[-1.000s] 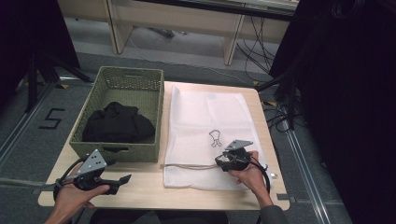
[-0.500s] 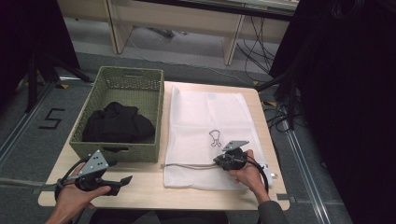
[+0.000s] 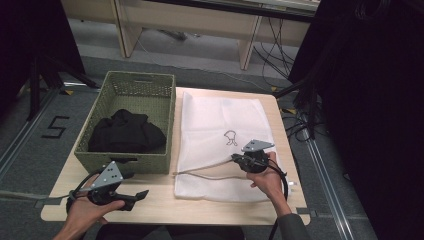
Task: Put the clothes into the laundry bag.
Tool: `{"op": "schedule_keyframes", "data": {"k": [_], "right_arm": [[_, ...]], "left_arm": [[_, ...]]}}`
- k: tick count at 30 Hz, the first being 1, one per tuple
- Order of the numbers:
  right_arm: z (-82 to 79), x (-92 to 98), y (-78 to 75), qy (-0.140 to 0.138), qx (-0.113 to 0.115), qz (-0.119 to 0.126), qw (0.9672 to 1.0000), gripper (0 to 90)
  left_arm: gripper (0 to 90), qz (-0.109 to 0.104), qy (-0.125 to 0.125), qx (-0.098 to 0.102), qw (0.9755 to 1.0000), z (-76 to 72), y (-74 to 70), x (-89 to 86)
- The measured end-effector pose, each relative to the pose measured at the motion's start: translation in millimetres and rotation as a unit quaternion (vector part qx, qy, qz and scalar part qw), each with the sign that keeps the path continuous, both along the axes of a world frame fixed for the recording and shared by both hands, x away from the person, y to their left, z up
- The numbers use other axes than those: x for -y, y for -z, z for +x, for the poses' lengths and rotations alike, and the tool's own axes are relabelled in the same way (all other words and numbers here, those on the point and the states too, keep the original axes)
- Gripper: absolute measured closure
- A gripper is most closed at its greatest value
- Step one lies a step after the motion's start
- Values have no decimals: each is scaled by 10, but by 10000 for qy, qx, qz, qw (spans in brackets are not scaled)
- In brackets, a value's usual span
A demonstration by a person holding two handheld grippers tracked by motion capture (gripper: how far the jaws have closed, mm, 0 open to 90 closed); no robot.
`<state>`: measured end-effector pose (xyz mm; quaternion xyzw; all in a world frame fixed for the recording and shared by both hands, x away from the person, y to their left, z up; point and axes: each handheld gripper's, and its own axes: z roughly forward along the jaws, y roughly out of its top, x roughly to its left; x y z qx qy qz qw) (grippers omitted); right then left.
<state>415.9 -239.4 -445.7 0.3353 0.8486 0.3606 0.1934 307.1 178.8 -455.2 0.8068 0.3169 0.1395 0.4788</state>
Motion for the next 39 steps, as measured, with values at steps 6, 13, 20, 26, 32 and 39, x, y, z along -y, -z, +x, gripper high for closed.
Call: {"op": "schedule_keyframes", "data": {"k": [6,13,20,26,32,39], "right_arm": [[60,-13,-249,79,335,58,9994,886],[99,-56,-354,211,368,195,9989,887],[139,-79,-399,212,321,236,9990,887],[176,-79,-429,105,418,189,9989,887],[165,-102,-423,191,344,283,9988,887],[186,-67,-431,149,384,220,9989,886]], "left_arm": [[213,-4,309,13,9995,11,-28,315],[199,101,507,118,9986,51,-62,494],[161,-38,27,151,9999,134,-265,357],[178,166,-461,447,9978,337,-567,136],[177,506,-936,389,9936,716,-749,-111],[185,1014,-1319,27,9861,1132,-794,-325]]}}
